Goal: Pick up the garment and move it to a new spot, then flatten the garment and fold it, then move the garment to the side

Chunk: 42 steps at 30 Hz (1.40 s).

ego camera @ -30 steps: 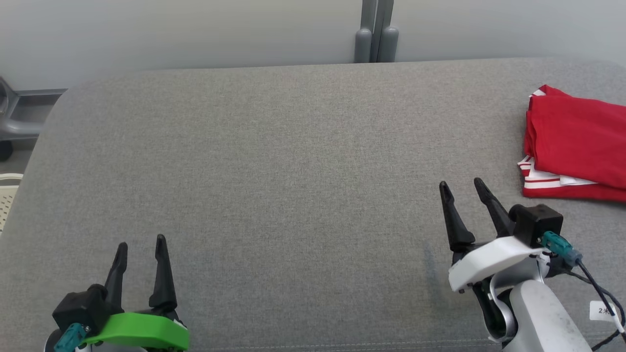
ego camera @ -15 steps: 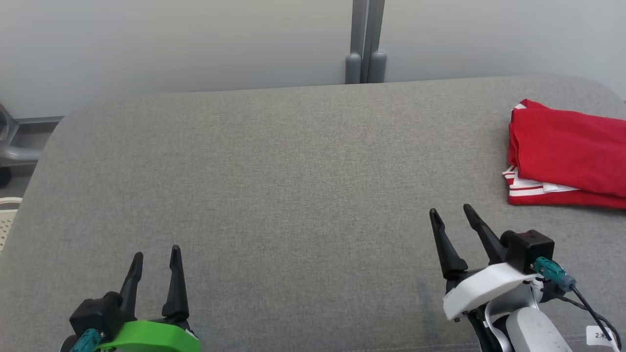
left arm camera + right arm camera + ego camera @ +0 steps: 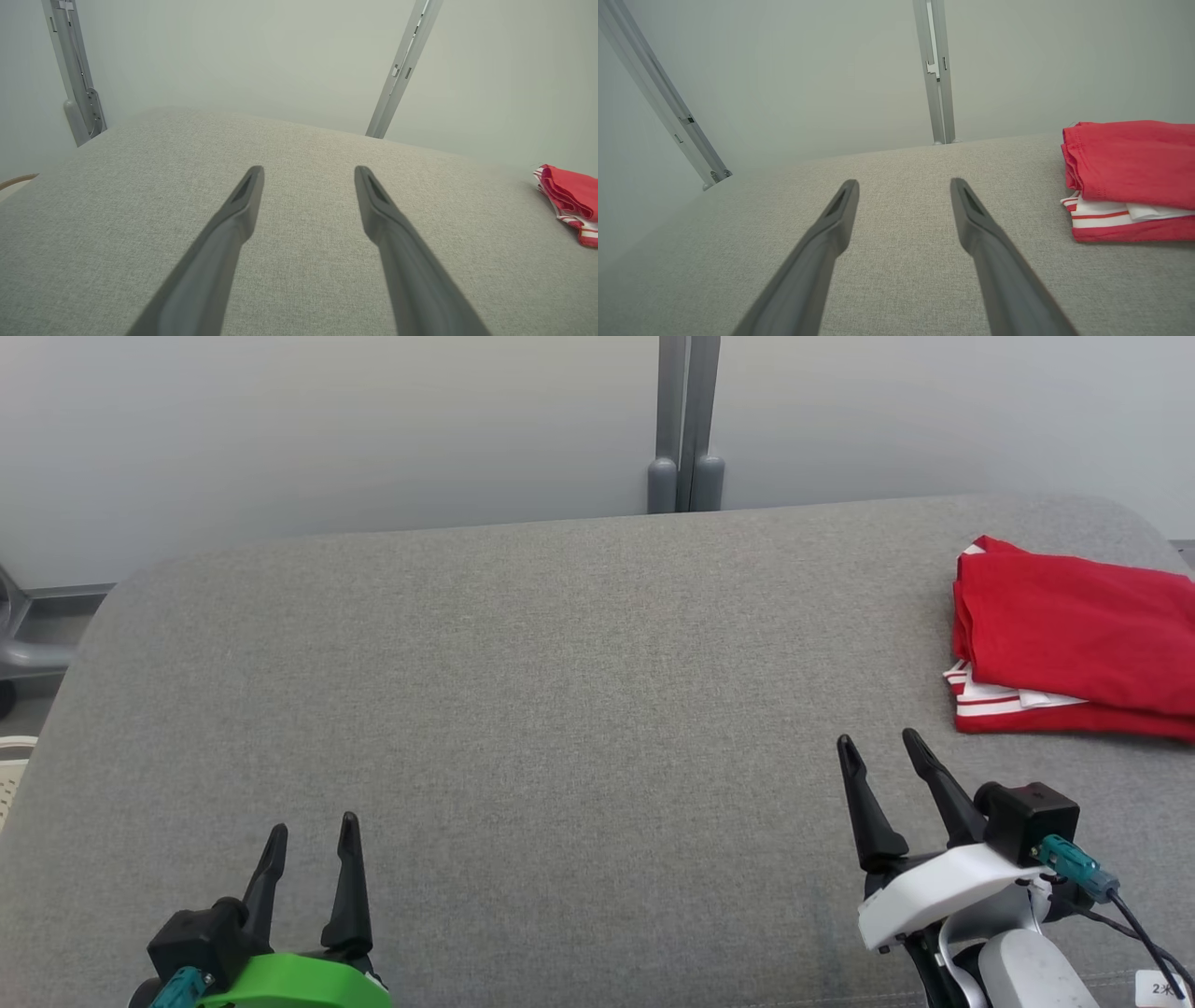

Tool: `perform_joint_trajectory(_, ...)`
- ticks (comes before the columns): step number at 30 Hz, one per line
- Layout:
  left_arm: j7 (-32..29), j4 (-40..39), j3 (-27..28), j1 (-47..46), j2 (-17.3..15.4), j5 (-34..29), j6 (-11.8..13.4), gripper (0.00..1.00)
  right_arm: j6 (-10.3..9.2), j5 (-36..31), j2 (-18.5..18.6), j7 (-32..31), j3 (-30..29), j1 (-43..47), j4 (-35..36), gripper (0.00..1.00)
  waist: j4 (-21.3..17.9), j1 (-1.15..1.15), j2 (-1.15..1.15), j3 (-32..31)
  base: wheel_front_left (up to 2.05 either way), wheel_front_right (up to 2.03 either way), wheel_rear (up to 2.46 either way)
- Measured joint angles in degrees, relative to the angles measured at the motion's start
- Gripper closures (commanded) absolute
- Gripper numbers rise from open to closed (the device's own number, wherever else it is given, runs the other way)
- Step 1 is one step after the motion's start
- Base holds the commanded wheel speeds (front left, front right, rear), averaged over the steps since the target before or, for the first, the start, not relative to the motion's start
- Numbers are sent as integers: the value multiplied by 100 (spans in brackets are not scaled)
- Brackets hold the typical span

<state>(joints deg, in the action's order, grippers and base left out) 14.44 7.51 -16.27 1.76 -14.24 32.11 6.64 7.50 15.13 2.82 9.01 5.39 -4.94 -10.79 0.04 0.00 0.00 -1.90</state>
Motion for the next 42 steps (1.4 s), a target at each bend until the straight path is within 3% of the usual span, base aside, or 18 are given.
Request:
perform_joint_trajectory(16,12,-63,19,-1,-29,-59,100,0,0,31,0,-2,-36,34,53,0,-25,0,0,2,0,0,0)
perform_joint_trajectory(17,20,-71,31,-2,-33,-94,129,100,0,30,0,-9,-36,34,58,100,-23,0,0,7,0,0,0)
perform_joint_trajectory(23,-14,182,-45,85,100,-1,93,100,-1,129,-30,-40,-33,245,-193,100,-24,0,0,11,0,0,0)
perform_joint_trajectory(30,-264,238,203,75,233,803,-91,100,-1,1174,-14,-215,-145,243,-198,100,-22,0,0,27,0,0,0)
perform_joint_trajectory(31,-353,268,321,47,264,1115,-163,100,-1,1567,-3,-288,-204,238,-199,100,-21,0,0,34,0,0,0)
perform_joint_trajectory(42,-576,322,548,-36,394,1817,-322,100,-1,2450,16,-456,-325,228,-203,100,-20,0,0,51,0,0,0)
